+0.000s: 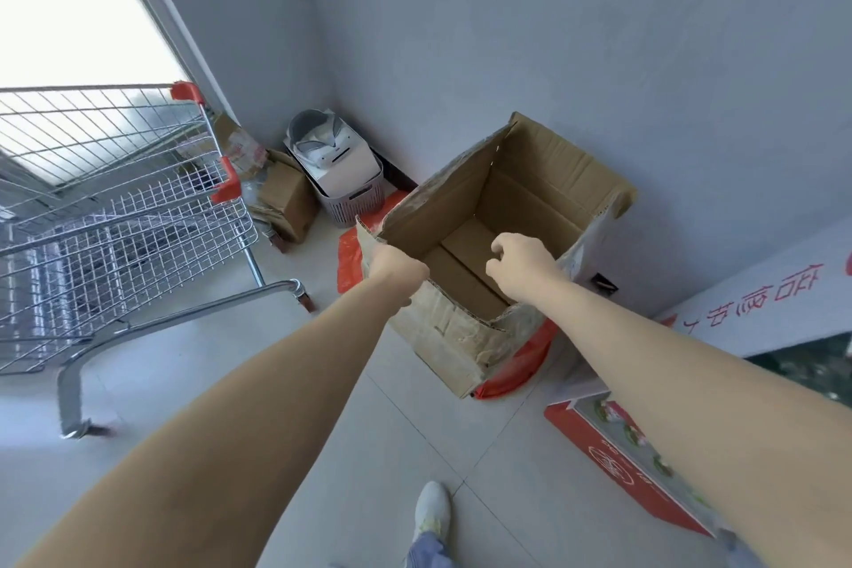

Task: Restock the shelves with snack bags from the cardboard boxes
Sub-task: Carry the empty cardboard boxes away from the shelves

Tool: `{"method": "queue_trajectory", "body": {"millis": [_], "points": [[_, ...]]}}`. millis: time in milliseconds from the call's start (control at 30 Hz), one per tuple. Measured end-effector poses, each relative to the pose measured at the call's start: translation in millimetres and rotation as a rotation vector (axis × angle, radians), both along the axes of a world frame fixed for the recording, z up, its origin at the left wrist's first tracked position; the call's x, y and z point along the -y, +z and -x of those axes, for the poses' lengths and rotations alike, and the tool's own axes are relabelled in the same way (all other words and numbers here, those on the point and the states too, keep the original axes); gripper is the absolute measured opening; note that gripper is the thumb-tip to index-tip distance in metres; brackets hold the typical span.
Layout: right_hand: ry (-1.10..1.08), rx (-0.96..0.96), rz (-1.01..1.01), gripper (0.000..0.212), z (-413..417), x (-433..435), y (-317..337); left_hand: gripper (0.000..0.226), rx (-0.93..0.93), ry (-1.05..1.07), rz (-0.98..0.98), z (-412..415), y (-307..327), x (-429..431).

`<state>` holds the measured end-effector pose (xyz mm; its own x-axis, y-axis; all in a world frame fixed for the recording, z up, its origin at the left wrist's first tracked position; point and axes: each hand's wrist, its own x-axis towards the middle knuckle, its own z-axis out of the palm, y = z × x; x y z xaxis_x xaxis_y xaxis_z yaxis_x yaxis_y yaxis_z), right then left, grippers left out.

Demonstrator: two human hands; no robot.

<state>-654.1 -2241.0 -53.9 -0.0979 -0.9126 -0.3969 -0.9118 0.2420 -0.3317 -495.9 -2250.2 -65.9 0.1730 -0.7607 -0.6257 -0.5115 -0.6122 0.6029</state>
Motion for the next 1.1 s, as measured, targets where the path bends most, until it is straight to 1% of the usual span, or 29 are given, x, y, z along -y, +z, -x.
{"method": "queue_trajectory", "body": {"millis": [33, 67, 100, 133, 167, 200, 300, 400, 567, 767, 833, 933, 1000, 1067, 1100], "points": [[0.059, 0.009, 0.004, 0.034, -9, -2, 8, 0.037, 0.067, -0.061, 0.032, -5, 5, -3], [0.116, 0.012, 0.015, 0.035, -19, -4, 15, 0.026, 0.081, -0.084, 0.053, -13, 13, -8], [0.176, 0.011, 0.026, 0.036, -31, -6, 24, 0.007, 0.131, -0.141, 0.103, -23, 22, -13], [0.241, 0.005, 0.033, 0.036, -44, -8, 32, 0.018, 0.156, -0.193, 0.141, -35, 30, -19], [0.311, -0.006, 0.041, 0.036, -58, -11, 40, 0.034, 0.222, -0.246, 0.181, -50, 38, -25], [0.381, -0.022, 0.045, 0.037, -75, -13, 48, 0.036, 0.268, -0.265, 0.207, -64, 51, -35], [0.594, -0.087, 0.049, 0.04, -131, -30, 68, 0.033, 0.417, -0.304, 0.257, -122, 77, -76], [0.803, -0.177, 0.095, 0.039, -196, -63, 87, 0.033, 0.497, -0.244, 0.246, -187, 96, -136], [1.195, -0.199, 0.181, 0.038, -316, -152, 118, 0.037, 0.57, -0.01, 0.221, -286, 117, -273], [1.665, -0.111, 0.293, 0.046, -440, -292, 142, 0.038, 0.68, 0.387, 0.111, -354, 143, -455], [1.836, -0.105, 0.308, 0.048, -469, -342, 145, 0.036, 0.705, 0.527, 0.061, -358, 149, -515], [2.095, -0.081, 0.329, 0.046, -498, -425, 148, 0.036, 0.747, 0.767, -0.044, -343, 151, -608], [2.24, -0.071, 0.328, 0.045, -506, -477, 147, 0.031, 0.728, 0.916, -0.091, -319, 152, -660], [2.409, -0.044, 0.385, 0.04, -508, -535, 143, 0.024, 0.727, 1.06, -0.155, -286, 152, -711], [2.506, -0.026, 0.441, 0.037, -503, -564, 142, 0.024, 0.721, 1.135, -0.188, -266, 151, -735]]}}
